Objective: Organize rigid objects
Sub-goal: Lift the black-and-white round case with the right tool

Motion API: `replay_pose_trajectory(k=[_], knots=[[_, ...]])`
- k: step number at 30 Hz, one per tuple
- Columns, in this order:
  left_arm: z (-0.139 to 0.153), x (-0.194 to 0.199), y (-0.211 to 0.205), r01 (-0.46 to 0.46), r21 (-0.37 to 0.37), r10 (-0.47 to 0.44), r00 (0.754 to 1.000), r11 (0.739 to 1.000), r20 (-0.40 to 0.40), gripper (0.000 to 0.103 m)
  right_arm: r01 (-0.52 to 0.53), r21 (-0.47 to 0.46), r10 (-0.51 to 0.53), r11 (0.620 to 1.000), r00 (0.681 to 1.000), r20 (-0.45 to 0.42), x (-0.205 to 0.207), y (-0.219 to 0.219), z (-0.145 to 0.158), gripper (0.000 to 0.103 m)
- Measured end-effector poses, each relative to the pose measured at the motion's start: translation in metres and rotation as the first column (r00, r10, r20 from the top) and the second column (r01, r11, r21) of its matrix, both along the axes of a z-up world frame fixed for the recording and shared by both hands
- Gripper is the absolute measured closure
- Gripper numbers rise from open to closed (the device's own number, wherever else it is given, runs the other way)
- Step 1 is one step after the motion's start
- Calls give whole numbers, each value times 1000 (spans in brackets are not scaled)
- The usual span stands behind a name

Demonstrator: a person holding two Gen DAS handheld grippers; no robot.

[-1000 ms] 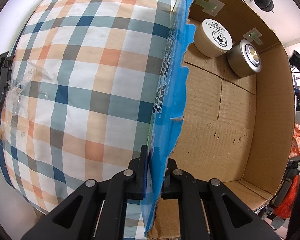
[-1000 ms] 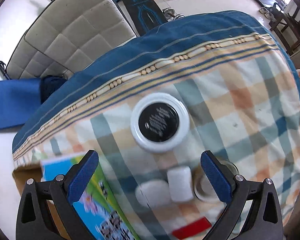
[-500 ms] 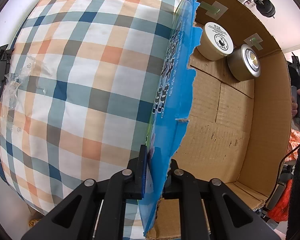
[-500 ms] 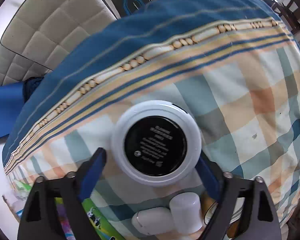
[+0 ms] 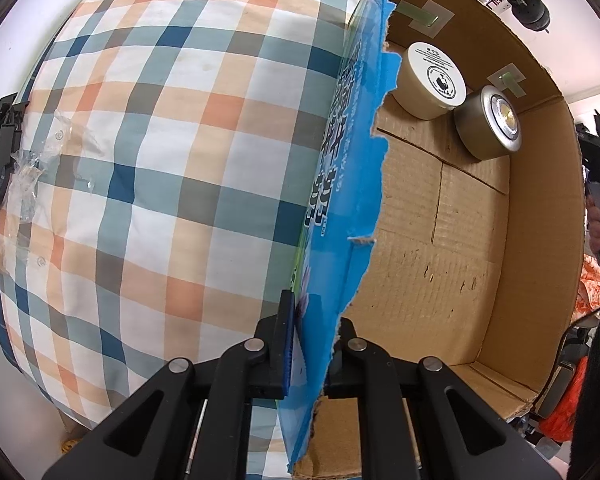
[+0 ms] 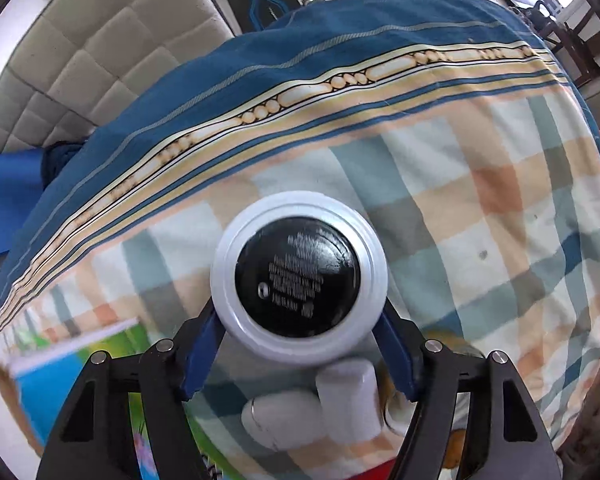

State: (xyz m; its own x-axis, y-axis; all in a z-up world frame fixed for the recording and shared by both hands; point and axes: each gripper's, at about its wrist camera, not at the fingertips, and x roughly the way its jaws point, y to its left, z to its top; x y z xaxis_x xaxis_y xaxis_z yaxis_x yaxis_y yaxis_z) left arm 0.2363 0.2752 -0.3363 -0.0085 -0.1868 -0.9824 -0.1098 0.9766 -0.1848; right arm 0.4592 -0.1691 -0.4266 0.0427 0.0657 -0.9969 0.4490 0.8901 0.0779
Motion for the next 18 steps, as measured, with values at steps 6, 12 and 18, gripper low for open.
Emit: replay_pose_trajectory(k=[6,12,18], knots=[[0,0,0,1,0,-1,1000,1000,1,95,-48,82,41,995,995,90,-32,12,38,101],[0,1,-6,8,14,-8,1000,1000,5,96,-146,95,132,985,982,136,-50,37,68,102],[0,1,-9,2,17,-2,1000,1000,7,96,-76,28,70,997,981,181,-40,1,82,20]])
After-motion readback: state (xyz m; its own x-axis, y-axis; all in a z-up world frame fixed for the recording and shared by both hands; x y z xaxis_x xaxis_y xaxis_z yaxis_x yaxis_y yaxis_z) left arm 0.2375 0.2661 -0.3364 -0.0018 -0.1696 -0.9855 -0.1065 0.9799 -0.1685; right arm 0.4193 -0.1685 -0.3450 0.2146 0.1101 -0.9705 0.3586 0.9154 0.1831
